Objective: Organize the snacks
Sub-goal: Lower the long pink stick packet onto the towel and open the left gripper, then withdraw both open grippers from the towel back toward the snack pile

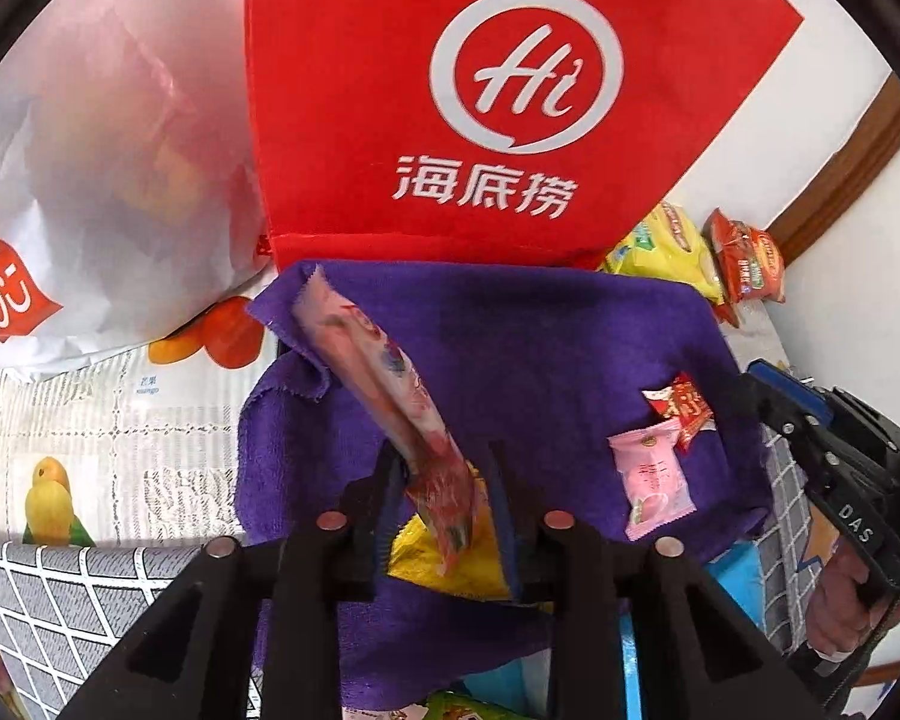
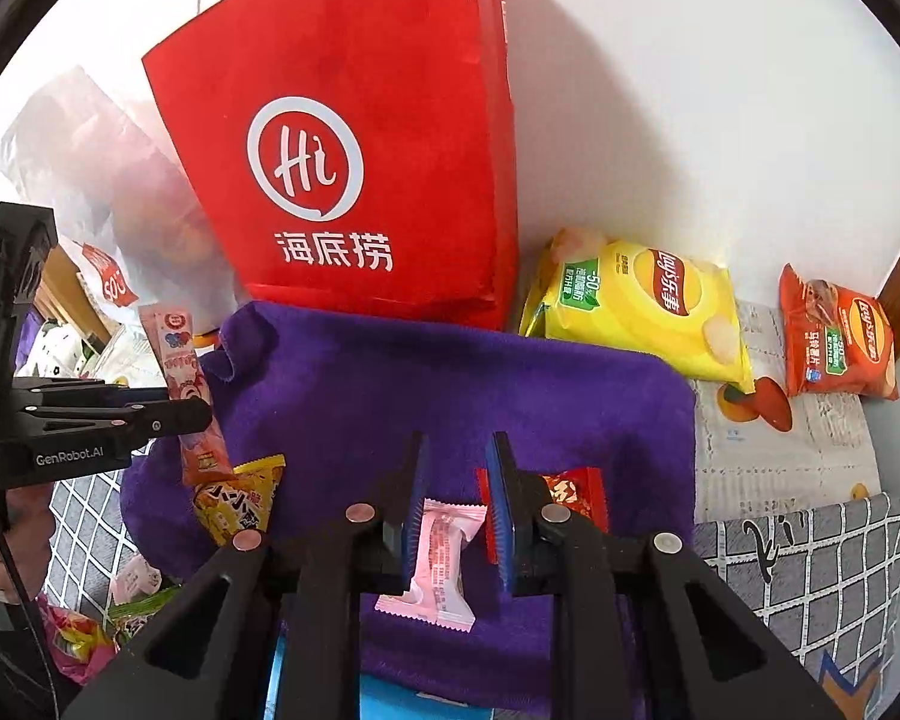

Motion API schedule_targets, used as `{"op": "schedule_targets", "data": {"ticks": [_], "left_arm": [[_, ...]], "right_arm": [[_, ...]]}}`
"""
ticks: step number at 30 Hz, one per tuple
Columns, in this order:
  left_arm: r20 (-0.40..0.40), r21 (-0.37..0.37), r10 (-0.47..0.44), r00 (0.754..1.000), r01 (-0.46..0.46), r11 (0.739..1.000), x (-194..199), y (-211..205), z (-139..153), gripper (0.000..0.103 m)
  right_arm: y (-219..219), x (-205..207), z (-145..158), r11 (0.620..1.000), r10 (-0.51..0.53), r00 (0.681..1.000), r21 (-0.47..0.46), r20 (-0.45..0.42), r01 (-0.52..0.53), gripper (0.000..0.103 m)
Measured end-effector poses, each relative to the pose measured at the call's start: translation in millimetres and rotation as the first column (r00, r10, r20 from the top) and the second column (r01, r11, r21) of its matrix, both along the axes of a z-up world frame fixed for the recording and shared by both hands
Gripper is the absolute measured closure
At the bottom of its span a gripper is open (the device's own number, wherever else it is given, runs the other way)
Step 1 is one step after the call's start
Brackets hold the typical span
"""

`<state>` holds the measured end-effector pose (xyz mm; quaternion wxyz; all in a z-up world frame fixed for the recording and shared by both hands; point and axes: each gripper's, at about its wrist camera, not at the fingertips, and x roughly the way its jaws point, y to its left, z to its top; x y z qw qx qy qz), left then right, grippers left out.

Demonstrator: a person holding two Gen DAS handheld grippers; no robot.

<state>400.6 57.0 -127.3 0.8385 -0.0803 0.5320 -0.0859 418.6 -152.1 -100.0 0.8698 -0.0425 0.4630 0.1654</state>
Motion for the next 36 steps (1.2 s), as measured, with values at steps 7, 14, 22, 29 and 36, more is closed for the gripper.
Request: {"op": "schedule_targets", "data": {"ticks": [7,14,22,29,36], "left_arm": [[0.053,0.052,-0.024,0.998,0.021,0.998,-5.8,-4.4,16.7,0.044],[0.126,0.064,-0.012,0.992,0.004,0.998,-16.6,-0.4,39.9,0.043],[0.237,0.095,-0.017,0.971,-0.006,0.995,-41.5,-11.1,70.9,0.043],[0.292,0.076,-0.019,0.956,-0.003,0.997,-67.5,-18.4,103.2,0.043],[0.357,0.094,-0.015,0.934,-0.019,0.995,-114.0,-14.0,124.8,0.043]], "right_arm": [[-2.0,-3.7,7.4,1.0,-0.03,0.999,-0.006,0.021,0.03,0.064],[-4.9,-15.6,25.3,0.997,-0.077,0.994,-0.015,0.072,0.079,0.032],[-17.0,-54.3,50.3,0.978,-0.17,0.976,-0.102,0.134,0.184,0.022],[-39.1,-92.6,76.9,0.956,-0.269,0.945,-0.066,0.185,0.286,0.021],[-38.7,-126.5,84.5,0.966,-0.24,0.955,-0.048,0.175,0.252,0.022]]}}
